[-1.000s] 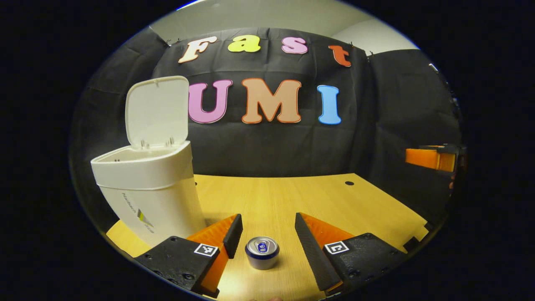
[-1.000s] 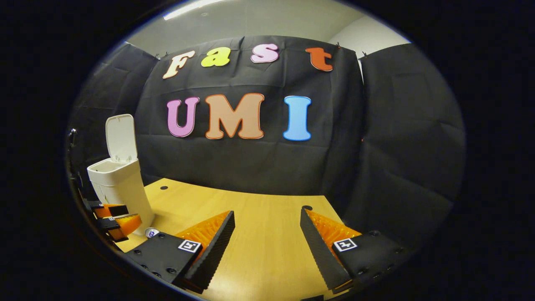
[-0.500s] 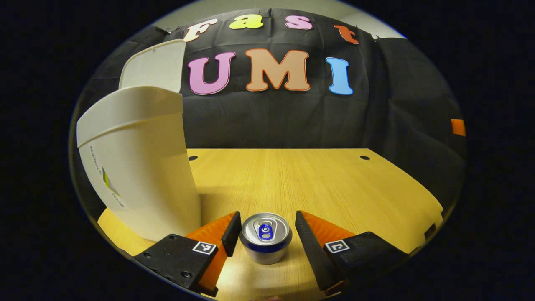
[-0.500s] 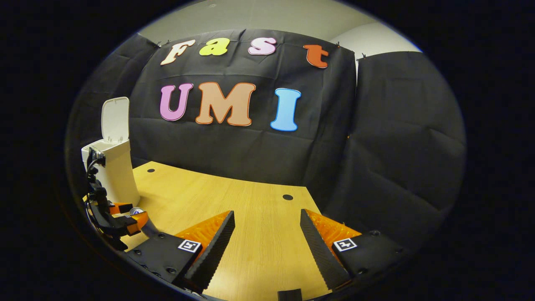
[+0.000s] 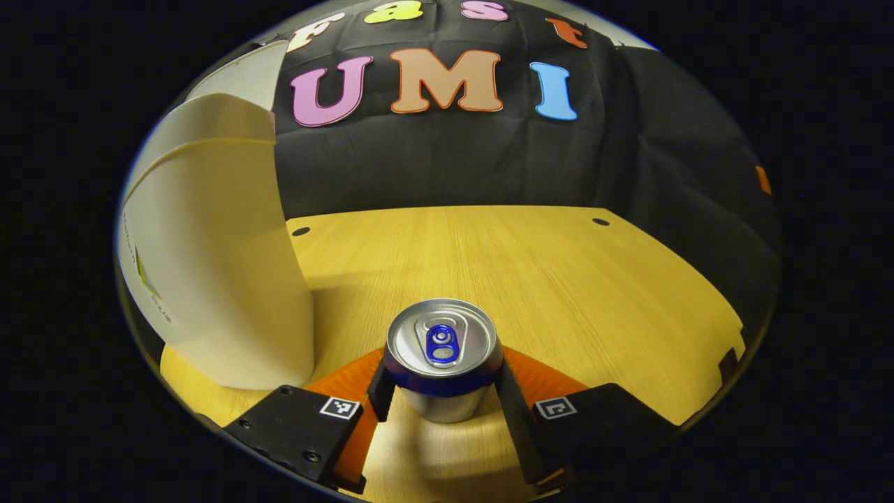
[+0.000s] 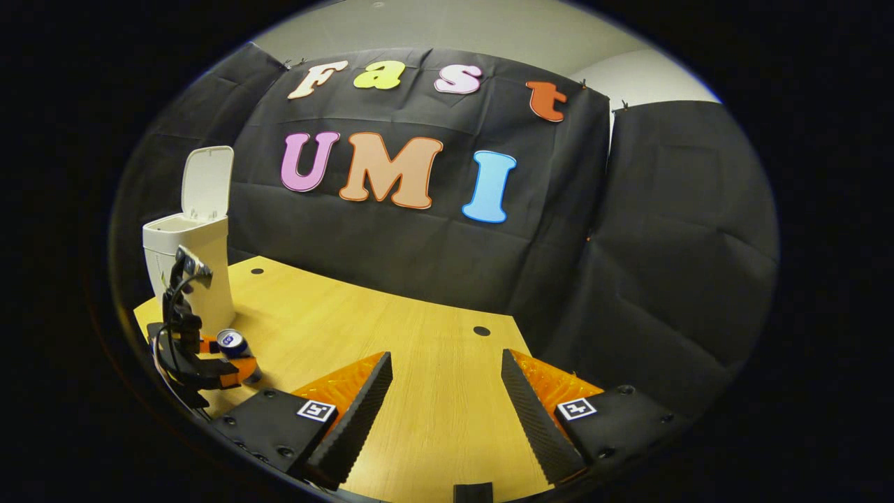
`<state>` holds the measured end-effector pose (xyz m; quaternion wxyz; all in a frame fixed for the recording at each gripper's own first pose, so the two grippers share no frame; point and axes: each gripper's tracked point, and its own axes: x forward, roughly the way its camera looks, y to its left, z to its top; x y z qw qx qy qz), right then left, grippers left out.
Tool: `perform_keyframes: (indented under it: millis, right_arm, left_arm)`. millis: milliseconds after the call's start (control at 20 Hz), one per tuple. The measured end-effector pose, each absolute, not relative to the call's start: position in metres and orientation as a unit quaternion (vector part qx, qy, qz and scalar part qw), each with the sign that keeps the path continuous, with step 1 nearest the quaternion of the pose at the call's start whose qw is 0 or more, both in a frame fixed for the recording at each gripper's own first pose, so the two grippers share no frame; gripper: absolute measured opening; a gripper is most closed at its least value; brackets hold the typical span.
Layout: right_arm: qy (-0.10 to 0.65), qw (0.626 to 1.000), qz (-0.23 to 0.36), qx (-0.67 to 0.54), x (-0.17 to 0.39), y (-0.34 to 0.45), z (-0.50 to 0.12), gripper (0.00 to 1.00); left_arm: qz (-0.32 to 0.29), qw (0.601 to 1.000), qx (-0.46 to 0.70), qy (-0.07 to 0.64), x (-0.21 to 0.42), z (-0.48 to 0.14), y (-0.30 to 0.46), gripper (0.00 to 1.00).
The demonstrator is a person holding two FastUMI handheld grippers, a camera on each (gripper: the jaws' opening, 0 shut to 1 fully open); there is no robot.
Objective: Press the lid of the desktop garbage bin to open it, pick up the crumpled paper on the desktop and throw it into the bin, then pick up the pop can on the desktop and drop it into the bin, and finally close the garbage bin lid.
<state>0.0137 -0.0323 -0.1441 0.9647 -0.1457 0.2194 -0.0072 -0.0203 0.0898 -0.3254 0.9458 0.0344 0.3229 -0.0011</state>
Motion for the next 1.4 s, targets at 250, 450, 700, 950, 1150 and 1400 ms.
perform_keyframes:
  millis: [250, 450, 700, 950, 1150, 1400]
  right_arm:
    - [0.219, 0.967, 0.009, -0.13, 0.012, -0.026, -0.155, 0.99]
    - [0.226, 0.967, 0.014, -0.114, 0.008, -0.023, -0.168, 0.99]
    - [0.236, 0.966, 0.02, -0.105, 0.004, -0.024, -0.182, 0.99]
    - [0.24, 0.965, 0.019, -0.102, 0.003, -0.031, -0.184, 0.99]
    - [0.243, 0.964, 0.017, -0.104, 0.001, -0.035, -0.183, 0.99]
    - [0.242, 0.964, 0.021, -0.11, 0.0, -0.03, -0.183, 0.99]
  left_arm:
    - [-0.008, 0.975, 0.048, 0.217, 0.017, -0.216, 0.089, 0.75]
    - [0.0, 0.992, 0.06, 0.112, 0.04, -0.115, 0.096, 0.74]
    - [0.032, 0.996, 0.069, 0.051, 0.051, -0.043, 0.121, 0.73]
    - [0.103, 0.991, 0.078, 0.044, 0.05, -0.026, 0.188, 0.74]
    - [0.172, 0.981, 0.073, 0.056, 0.04, -0.029, 0.248, 0.73]
    - [0.212, 0.972, 0.069, 0.072, 0.029, -0.045, 0.284, 0.76]
